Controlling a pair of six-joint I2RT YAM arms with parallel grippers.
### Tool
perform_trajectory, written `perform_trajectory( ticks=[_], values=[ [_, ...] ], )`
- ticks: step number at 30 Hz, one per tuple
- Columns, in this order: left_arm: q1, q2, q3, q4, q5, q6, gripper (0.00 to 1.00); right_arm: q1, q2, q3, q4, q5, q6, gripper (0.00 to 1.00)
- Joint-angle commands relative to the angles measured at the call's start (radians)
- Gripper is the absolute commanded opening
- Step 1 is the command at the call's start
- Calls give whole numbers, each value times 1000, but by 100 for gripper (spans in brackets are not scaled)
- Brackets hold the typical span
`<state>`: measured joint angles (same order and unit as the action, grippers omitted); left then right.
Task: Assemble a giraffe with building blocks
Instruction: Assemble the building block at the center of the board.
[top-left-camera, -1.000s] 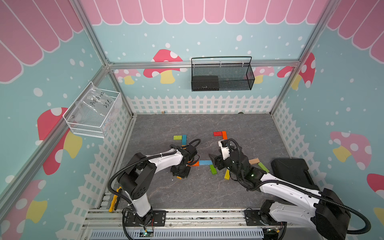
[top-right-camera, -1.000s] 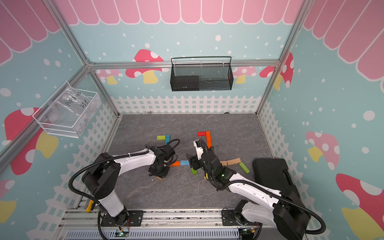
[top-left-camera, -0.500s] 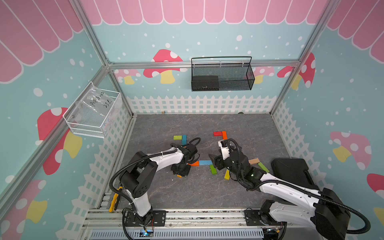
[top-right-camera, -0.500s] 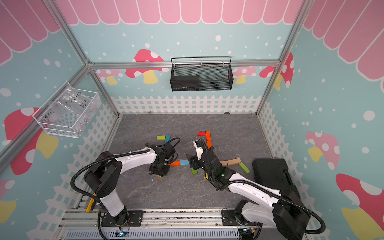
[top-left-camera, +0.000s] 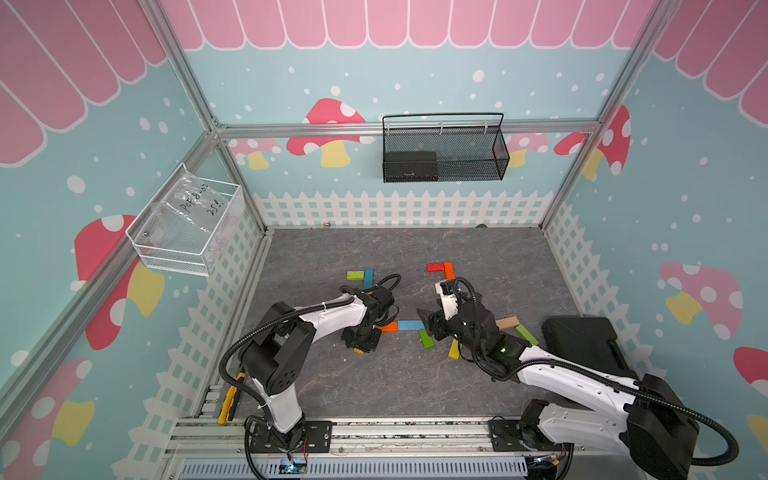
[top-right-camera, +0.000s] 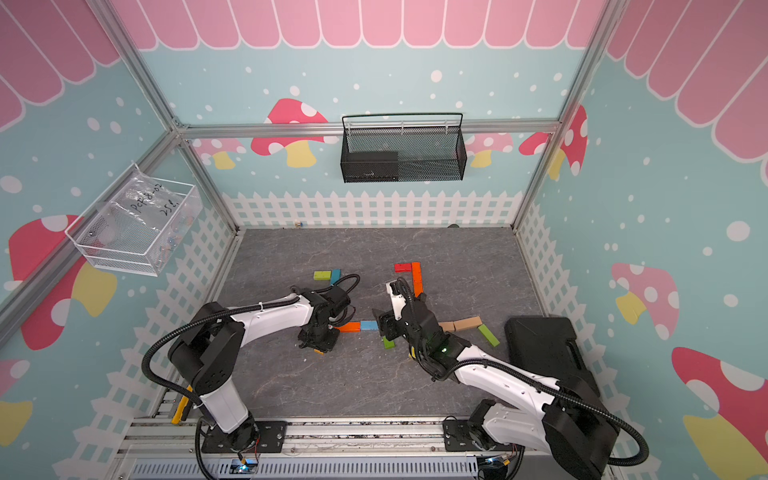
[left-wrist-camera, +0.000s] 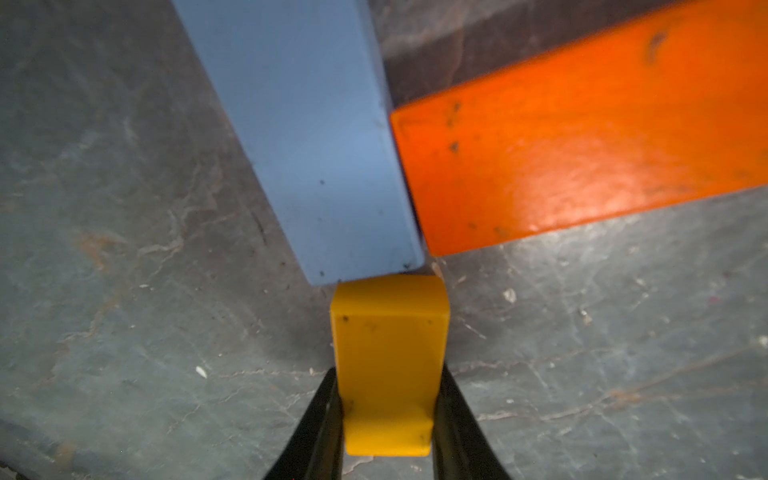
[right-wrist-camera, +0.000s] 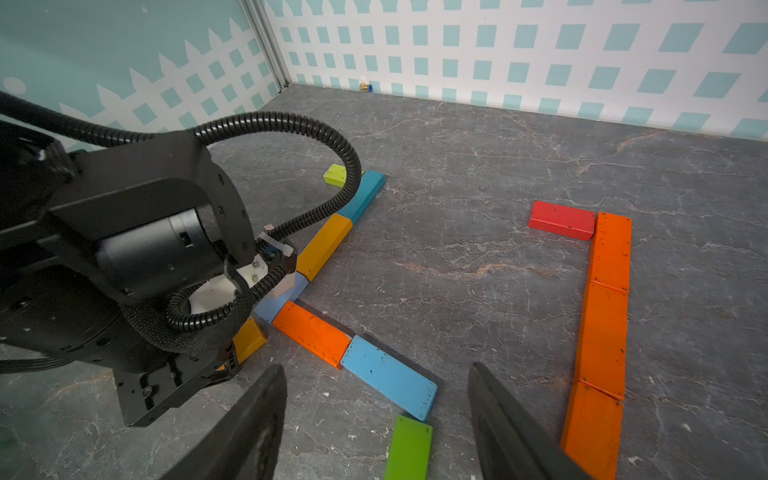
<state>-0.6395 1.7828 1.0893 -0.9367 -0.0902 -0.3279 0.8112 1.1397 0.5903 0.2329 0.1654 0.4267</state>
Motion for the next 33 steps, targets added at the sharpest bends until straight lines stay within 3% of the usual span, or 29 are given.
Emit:
perform_trajectory(
  ticks=[1,17,24,29,33],
  values=[
    [10,37,-3,21,-17,23,35,-4,8,4,12,10,-3,70],
    [8,-2,1,24,7,34,48,-6,9,7,12,11,-5,70],
    [-14,-244,55,-14,-6,62,52,-6,0,29,-16,46,-39,72],
    [-3,-477,91,43,-197,54,53,-59,-14,54,-49,87,-122,74],
    [121,-674,-43,279,-396,12,53,-199,-40,55,-42,119,-206,74]
  ],
)
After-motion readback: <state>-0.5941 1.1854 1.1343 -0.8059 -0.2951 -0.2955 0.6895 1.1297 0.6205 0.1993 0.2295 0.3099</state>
